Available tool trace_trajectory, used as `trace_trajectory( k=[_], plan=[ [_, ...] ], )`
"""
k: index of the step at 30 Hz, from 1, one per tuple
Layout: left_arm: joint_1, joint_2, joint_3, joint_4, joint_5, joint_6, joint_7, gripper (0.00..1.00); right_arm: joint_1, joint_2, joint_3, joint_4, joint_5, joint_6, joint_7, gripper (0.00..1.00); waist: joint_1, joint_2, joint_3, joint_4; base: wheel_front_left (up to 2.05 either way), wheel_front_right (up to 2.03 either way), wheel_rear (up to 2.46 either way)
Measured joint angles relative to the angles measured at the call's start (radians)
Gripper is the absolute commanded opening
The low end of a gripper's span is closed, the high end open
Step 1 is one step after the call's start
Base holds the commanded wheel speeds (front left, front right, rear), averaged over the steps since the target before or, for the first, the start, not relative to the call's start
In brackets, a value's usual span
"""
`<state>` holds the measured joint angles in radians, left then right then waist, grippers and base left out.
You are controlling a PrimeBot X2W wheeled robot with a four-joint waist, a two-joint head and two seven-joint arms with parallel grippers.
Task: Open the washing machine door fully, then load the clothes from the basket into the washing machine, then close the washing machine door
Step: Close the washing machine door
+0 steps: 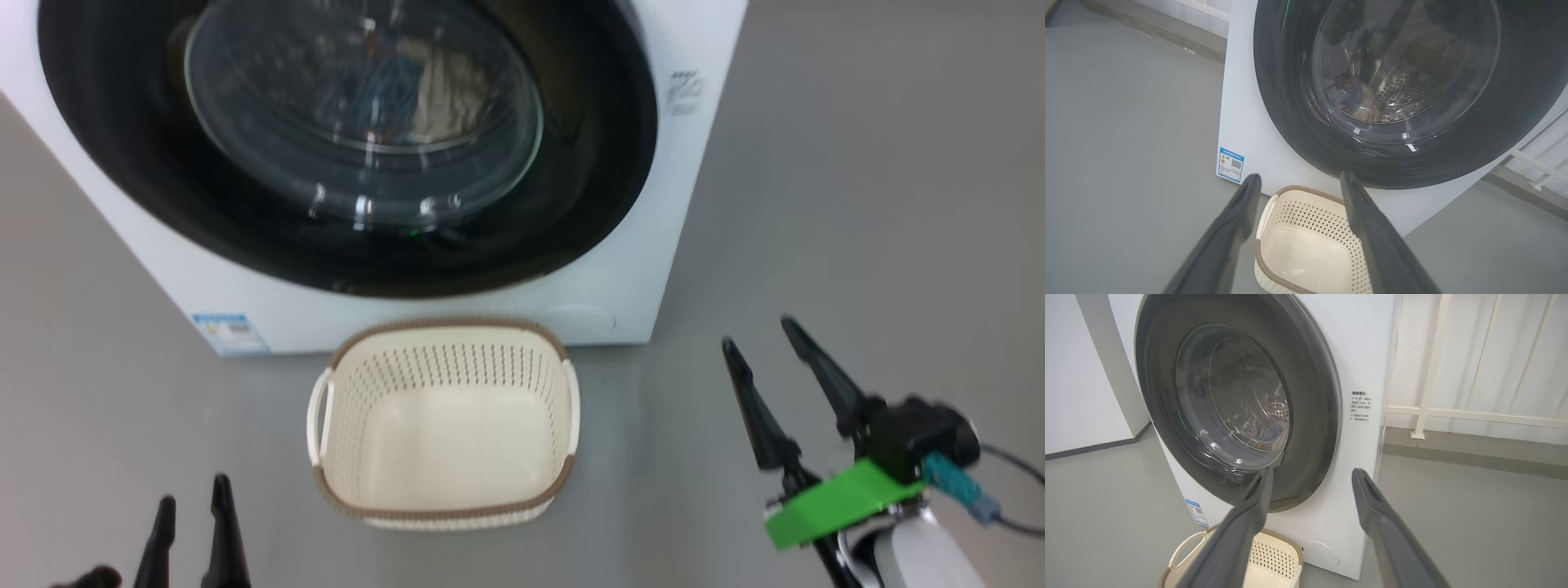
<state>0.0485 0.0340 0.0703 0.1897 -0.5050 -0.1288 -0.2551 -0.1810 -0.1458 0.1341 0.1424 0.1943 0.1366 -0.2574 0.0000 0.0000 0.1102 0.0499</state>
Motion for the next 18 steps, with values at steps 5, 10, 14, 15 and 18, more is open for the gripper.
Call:
trace_trajectory(
  k=[5,10,14,15,18],
  plan=[
    [0.033,0.001,-0.002,-0.001,0.011,0.006,0.000,1.00,0.103,0.023,-0.042,-0.031,0.002,0.000,0.000,1.00,0.0000,0.0000,-0.066,-0.031,0.00,0.00,0.00],
    [0.039,0.002,-0.003,-0.007,0.031,0.012,0.000,1.00,0.173,0.041,-0.086,-0.064,0.002,0.000,0.000,1.00,0.0000,0.0000,-0.102,-0.066,0.00,0.00,0.00],
    [0.049,0.002,-0.002,-0.012,0.037,0.019,0.000,1.00,0.203,0.051,-0.093,-0.076,-0.001,0.000,0.000,1.00,0.0001,0.0000,-0.114,-0.084,0.00,0.00,0.00],
    [0.056,0.003,-0.002,-0.012,0.042,0.019,0.000,1.00,0.209,0.054,-0.098,-0.079,-0.001,0.000,0.000,1.00,0.0000,0.0000,-0.117,-0.090,0.00,0.00,0.00],
    [0.062,0.003,0.002,-0.013,0.044,0.022,0.000,1.00,0.224,0.055,-0.116,-0.086,-0.003,0.000,0.000,1.00,0.0000,0.0000,-0.127,-0.102,0.00,0.00,0.00]
  ],
)
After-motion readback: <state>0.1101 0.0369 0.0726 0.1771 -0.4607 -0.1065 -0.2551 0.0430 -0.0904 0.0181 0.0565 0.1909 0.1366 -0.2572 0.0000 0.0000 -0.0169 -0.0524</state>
